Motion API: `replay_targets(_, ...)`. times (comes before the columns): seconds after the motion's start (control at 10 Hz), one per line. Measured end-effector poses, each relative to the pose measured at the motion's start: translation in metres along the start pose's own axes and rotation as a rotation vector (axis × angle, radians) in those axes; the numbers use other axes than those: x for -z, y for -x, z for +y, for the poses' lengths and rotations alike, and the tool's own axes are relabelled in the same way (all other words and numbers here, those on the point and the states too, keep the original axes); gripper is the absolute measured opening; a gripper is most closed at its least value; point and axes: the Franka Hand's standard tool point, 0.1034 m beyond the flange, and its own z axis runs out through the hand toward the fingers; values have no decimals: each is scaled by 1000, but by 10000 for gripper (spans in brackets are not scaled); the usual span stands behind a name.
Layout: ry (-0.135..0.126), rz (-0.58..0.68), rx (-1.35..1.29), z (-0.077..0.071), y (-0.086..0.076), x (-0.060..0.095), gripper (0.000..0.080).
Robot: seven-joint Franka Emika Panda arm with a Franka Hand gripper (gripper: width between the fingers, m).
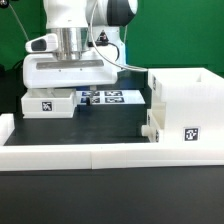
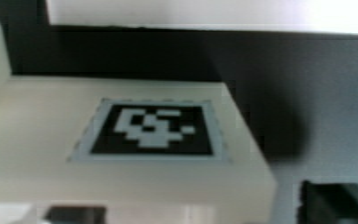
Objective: Assemble drawer
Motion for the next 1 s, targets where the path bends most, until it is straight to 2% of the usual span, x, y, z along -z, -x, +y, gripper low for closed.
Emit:
replay_targets(0.1,0,0,1,-1,0,0,383)
replay_targets(0.2,0,0,1,-1,0,0,383)
replay_targets(0.3,0,0,1,-1,0,0,184)
replay_targets(0.4,0,0,1,-1,0,0,65)
replay_targets(0.6,0,0,1,-1,0,0,40)
replay_targets(1.0,0,0,1,-1,0,0,40)
